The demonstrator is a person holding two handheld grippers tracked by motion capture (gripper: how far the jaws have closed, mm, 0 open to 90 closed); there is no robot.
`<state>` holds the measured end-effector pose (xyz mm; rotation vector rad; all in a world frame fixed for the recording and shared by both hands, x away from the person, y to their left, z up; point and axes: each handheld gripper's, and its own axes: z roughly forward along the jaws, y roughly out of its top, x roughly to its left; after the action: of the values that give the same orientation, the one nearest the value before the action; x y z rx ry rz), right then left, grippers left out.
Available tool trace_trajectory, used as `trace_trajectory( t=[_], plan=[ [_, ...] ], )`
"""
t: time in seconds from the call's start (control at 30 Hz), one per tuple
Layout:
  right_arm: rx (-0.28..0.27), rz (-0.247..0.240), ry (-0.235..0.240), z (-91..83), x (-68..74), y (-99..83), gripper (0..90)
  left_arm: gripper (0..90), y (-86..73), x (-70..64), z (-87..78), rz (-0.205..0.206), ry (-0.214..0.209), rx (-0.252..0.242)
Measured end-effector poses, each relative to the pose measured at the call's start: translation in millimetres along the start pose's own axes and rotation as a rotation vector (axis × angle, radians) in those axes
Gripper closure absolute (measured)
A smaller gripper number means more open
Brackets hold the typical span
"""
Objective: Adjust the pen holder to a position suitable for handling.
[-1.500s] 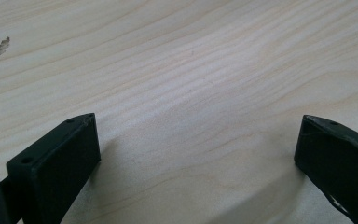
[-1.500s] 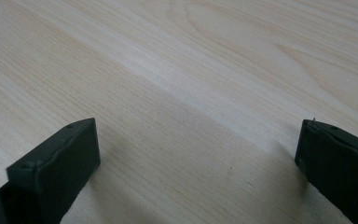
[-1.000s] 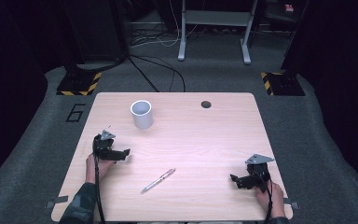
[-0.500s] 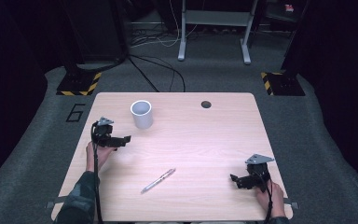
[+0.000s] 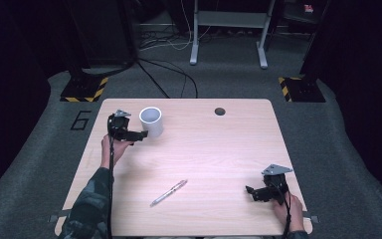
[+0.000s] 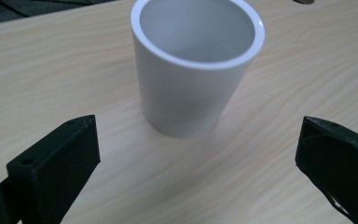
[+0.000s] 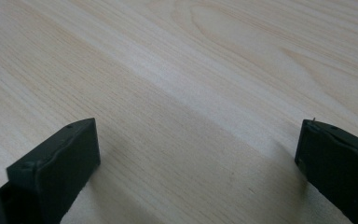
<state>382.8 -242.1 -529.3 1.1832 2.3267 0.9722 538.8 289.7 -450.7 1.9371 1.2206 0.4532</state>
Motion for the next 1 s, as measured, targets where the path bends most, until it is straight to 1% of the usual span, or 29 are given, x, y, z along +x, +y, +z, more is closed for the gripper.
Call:
trace_trajectory(
  t=[0.03, 0.07, 0.13, 0.17, 0.2, 0.27, 0.3, 0.33, 0.37, 0.4, 0.43, 0.47, 0.5, 0.53, 0.57, 0.63, 0.7, 0.77, 0.8, 0.83, 0.87, 0.9, 0.93, 0.97, 1.0],
  plan=[
    [0.007, -0.002, 0.002, -0.3, -0.2, 0.2, 0.0, 0.0, 2.6, -0.4, 0.9, 0.0, 0.002, -0.009],
    [0.002, 0.0, 0.002, -0.2, -0.1, 0.1, 0.0, 0.0, 6.4, -1.1, 3.8, 0.001, 0.018, -0.031],
    [0.005, -0.003, 0.003, -0.3, -0.2, 0.2, 0.0, 0.0, 13.6, -0.3, 7.9, -0.011, 0.019, -0.038],
    [0.007, -0.002, 0.002, -0.4, -0.1, 0.2, 0.0, 0.0, 16.0, -0.4, 9.4, -0.008, 0.027, -0.044],
    [-0.008, -0.003, -0.002, 0.6, -0.2, -0.1, 0.0, 0.0, 20.2, -0.9, 11.5, -0.008, 0.029, -0.035],
    [0.005, -0.002, 0.002, -0.3, -0.2, 0.1, 0.0, 0.0, 25.1, -2.5, 16.5, -0.006, 0.032, -0.039],
    [0.001, 0.003, 0.002, -0.1, 0.2, 0.0, 0.0, 0.0, 26.4, -3.8, 18.4, 0.005, 0.043, -0.041],
    [-0.002, -0.001, 0.001, 0.0, -0.1, 0.0, 0.0, 0.0, 28.5, -5.6, 22.1, 0.03, 0.049, -0.026],
    [0.001, -0.001, -0.001, 0.0, 0.0, 0.0, 0.0, 0.0, 29.9, -6.7, 24.6, 0.02, 0.042, -0.026],
    [0.001, -0.001, -0.001, 0.0, 0.0, 0.0, 0.0, 0.0, 29.9, -6.7, 24.6, 0.02, 0.042, -0.026],
    [0.006, -0.002, 0.002, -0.3, -0.2, 0.1, 0.0, 0.0, 34.2, -8.2, 28.4, 0.025, 0.05, -0.017],
    [0.006, -0.002, 0.003, -0.3, -0.3, 0.1, 0.0, 0.0, 34.2, -8.2, 28.4, 0.025, 0.05, -0.017],
    [0.003, -0.006, 0.002, -0.1, -0.4, 0.2, 0.0, 0.0, 37.8, -9.1, 32.5, 0.022, 0.061, -0.025],
    [0.003, -0.006, 0.002, -0.1, -0.4, 0.2, 0.0, 0.0, 37.8, -9.1, 32.5, 0.022, 0.061, -0.025],
    [-0.012, -0.003, -0.002, 0.8, -0.2, -0.2, 0.0, 0.0, 39.1, -9.3, 36.6, 0.052, 0.084, -0.007],
    [-0.011, -0.004, -0.001, 0.7, -0.2, -0.2, 0.0, 0.2, 40.9, -7.5, 41.0, 0.03, 0.078, -0.005],
    [-0.012, -0.004, -0.001, 0.8, -0.3, -0.2, 0.0, 0.3, 42.7, -6.8, 43.3, 0.023, 0.082, -0.01],
    [-0.011, 0.003, -0.001, 0.8, 0.3, -0.3, 0.0, 0.6, 43.8, -6.4, 46.0, 0.017, 0.073, -0.007],
    [-0.011, 0.003, -0.001, 0.8, 0.3, -0.3, 0.0, 1.0, 43.6, -7.5, 48.2, 0.022, 0.073, -0.002],
    [-0.011, 0.003, -0.001, 0.8, 0.3, -0.3, 0.0, 1.4, 42.8, -9.1, 51.3, 0.007, 0.073, -0.014],
    [-0.011, 0.003, 0.0, 0.8, 0.3, -0.2, 0.0, 1.4, 42.6, -8.4, 51.8, 0.028, 0.073, 0.005],
    [-0.011, 0.003, 0.0, 0.8, 0.3, -0.2, 0.0, 1.3, 42.6, -8.4, 51.8, 0.028, 0.073, 0.005],
    [-0.011, 0.003, -0.001, 0.8, 0.3, -0.3, 0.0, 1.3, 41.3, -9.9, 56.8, 0.026, 0.074, 0.006],
    [-0.012, 0.001, -0.001, 0.8, 0.2, -0.2, 0.0, 1.4, 40.8, -10.9, 59.1, 0.013, 0.074, -0.003],
    [-0.011, 0.001, -0.001, 0.8, 0.2, -0.2, 0.0, 1.5, 40.8, -10.9, 59.1, 0.013, 0.074, -0.003]
  ],
)
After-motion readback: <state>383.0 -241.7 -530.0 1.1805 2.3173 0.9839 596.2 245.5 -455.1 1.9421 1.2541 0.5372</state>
